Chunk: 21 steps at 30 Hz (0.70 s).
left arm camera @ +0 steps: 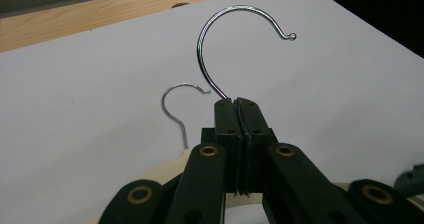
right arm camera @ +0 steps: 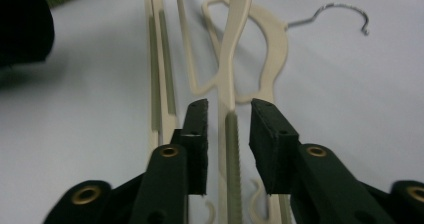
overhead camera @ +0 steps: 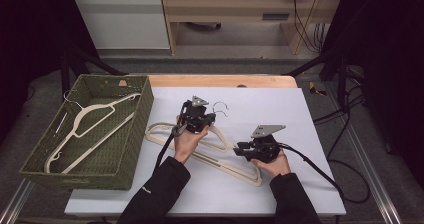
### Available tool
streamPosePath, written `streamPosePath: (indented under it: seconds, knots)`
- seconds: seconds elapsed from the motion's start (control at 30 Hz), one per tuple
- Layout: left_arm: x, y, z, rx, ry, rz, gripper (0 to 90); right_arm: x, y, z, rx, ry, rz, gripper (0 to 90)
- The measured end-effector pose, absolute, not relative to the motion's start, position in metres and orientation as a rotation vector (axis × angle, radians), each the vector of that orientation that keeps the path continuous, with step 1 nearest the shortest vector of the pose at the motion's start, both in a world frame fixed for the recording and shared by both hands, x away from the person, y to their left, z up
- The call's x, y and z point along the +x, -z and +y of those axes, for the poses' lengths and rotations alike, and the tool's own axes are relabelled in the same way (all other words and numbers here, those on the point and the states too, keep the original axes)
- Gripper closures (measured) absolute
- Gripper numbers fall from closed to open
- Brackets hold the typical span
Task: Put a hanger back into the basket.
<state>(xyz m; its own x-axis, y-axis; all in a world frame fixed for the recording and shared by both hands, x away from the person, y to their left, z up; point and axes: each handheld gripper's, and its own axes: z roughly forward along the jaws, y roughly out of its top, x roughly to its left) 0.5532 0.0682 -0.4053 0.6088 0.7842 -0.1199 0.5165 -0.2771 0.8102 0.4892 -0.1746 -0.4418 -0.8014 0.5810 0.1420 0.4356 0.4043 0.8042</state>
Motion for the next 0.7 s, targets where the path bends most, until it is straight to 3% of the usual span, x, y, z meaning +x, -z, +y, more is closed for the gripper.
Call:
streamPosePath:
  seconds: [0.13, 0.33, 0.43, 0.47, 0.5, 0.57, 0.7]
  knots:
    - [0.549, 0.403, 0.067, 1.955, -0.401, 1.027, 88.4, 0.497, 0.432, -0.167, 0.959, -1.483, 2.400, 54.1]
    - [0.544, 0.401, 0.066, 1.952, -0.399, 1.011, 88.4, 0.506, 0.433, -0.148, 1.030, -1.473, 2.403, 54.8]
    - [0.542, 0.400, 0.067, 1.956, -0.400, 1.002, 88.4, 0.513, 0.437, -0.140, 1.043, -1.431, 2.441, 59.1]
    - [0.540, 0.399, 0.067, 1.952, -0.402, 0.997, 88.4, 0.516, 0.440, -0.138, 1.075, -1.431, 2.469, 67.7]
    - [0.540, 0.399, 0.067, 1.952, -0.402, 0.997, 88.4, 0.516, 0.440, -0.138, 1.075, -1.431, 2.469, 67.7]
    - [0.539, 0.399, 0.068, 1.950, -0.401, 0.994, 88.4, 0.521, 0.443, -0.136, 1.104, -1.427, 2.525, 78.4]
    - [0.537, 0.397, 0.070, 1.945, -0.395, 0.986, 87.9, 0.523, 0.443, -0.138, 1.098, -1.446, 2.551, 81.5]
